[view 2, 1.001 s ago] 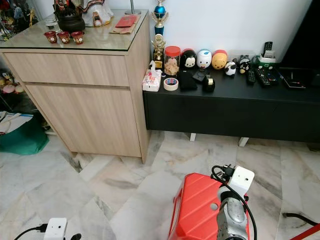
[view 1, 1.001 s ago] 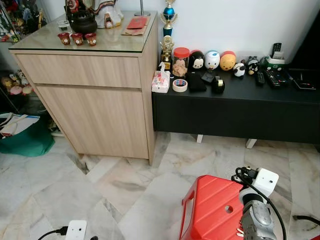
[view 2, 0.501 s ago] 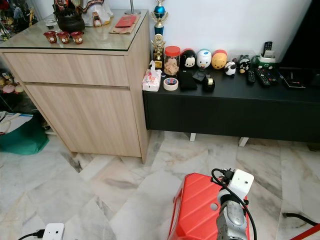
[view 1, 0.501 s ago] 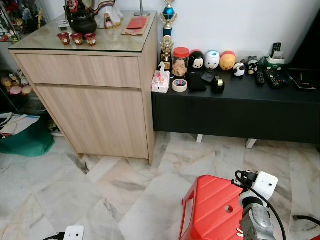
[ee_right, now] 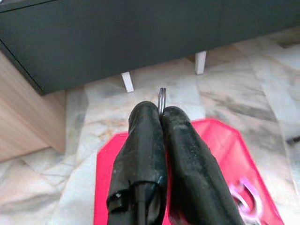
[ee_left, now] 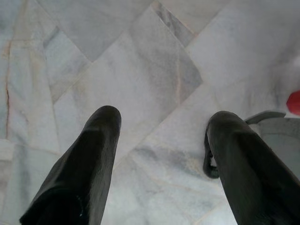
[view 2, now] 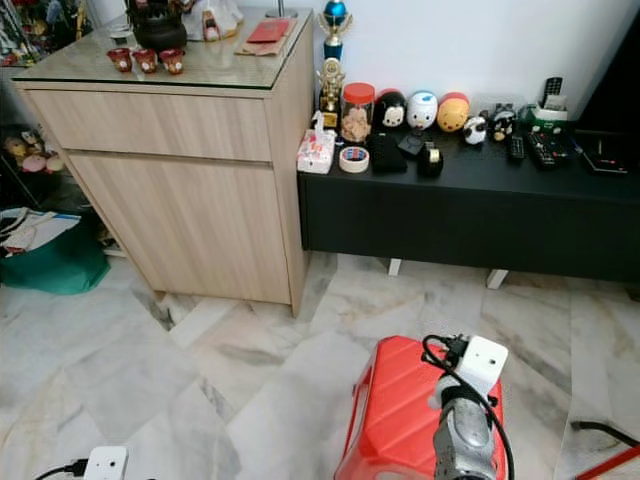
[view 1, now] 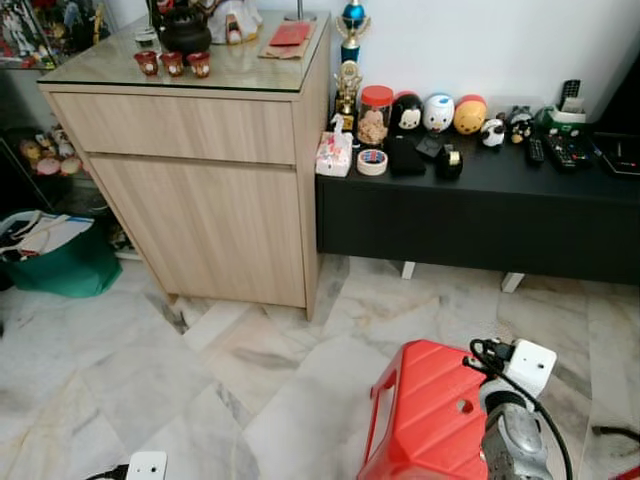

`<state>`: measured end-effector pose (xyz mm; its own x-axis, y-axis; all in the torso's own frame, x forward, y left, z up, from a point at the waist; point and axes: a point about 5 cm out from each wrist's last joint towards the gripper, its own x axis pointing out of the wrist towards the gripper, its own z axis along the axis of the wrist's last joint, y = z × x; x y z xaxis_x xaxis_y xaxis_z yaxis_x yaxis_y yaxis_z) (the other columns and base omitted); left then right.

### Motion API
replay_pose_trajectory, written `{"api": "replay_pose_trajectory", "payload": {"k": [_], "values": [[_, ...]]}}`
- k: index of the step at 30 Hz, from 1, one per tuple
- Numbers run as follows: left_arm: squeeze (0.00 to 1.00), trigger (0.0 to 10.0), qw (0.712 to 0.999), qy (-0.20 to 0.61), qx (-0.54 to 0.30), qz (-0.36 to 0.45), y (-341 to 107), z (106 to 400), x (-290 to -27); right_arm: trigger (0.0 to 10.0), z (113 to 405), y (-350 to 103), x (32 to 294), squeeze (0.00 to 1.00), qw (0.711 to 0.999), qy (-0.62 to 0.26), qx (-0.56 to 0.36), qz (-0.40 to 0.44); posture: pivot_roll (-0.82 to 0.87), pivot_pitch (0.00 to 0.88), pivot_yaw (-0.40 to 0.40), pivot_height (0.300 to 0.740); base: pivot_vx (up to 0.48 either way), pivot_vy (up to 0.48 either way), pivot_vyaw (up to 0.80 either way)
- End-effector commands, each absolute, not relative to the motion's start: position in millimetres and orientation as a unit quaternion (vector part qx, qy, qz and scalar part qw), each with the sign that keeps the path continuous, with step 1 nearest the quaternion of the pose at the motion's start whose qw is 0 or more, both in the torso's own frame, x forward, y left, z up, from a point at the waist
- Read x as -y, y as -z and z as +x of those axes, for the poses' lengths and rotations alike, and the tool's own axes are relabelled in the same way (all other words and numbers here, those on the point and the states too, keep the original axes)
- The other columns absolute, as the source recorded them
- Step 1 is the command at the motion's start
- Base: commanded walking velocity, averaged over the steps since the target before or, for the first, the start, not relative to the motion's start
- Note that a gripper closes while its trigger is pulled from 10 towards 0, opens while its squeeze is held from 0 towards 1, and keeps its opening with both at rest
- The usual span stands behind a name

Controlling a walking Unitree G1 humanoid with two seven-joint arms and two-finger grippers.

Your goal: Hang keys on a hook

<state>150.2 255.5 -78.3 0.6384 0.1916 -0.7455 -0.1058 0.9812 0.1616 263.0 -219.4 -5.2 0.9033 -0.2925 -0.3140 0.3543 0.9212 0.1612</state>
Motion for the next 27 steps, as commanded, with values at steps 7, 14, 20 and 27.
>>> {"api": "replay_pose_trajectory", "payload": {"k": [7, 14, 20, 27], "values": [[0.00, 10.0, 0.900, -0.083, -0.426, 0.046, 80.5, 146.6, -254.7, 10.0, 260.9, 8.1, 219.2, 0.00, 0.968, 0.170, -0.153, 0.106, 0.06, 0.000, 0.002, 0.740, -0.313, 0.000, 0.00], [0.00, 10.0, 0.898, -0.084, -0.429, 0.043, 80.8, 147.1, -254.1, 10.0, 262.6, 8.0, 215.6, 0.00, 0.968, 0.165, -0.154, 0.108, 0.06, 0.000, -0.002, 0.740, -0.312, 0.000, 0.00], [0.00, 10.0, 0.896, -0.086, -0.434, 0.040, 81.8, 144.3, -255.0, 10.0, 262.1, 8.8, 214.1, 0.00, 0.968, 0.164, -0.156, 0.109, 0.06, 0.000, -0.003, 0.740, -0.314, 0.000, 0.00], [0.00, 10.0, 0.893, -0.088, -0.440, 0.040, 82.6, 141.1, -257.0, 10.0, 261.3, 9.3, 214.9, 0.00, 0.968, 0.166, -0.157, 0.108, 0.06, 0.000, -0.004, 0.740, -0.311, 0.000, 0.00]]}}
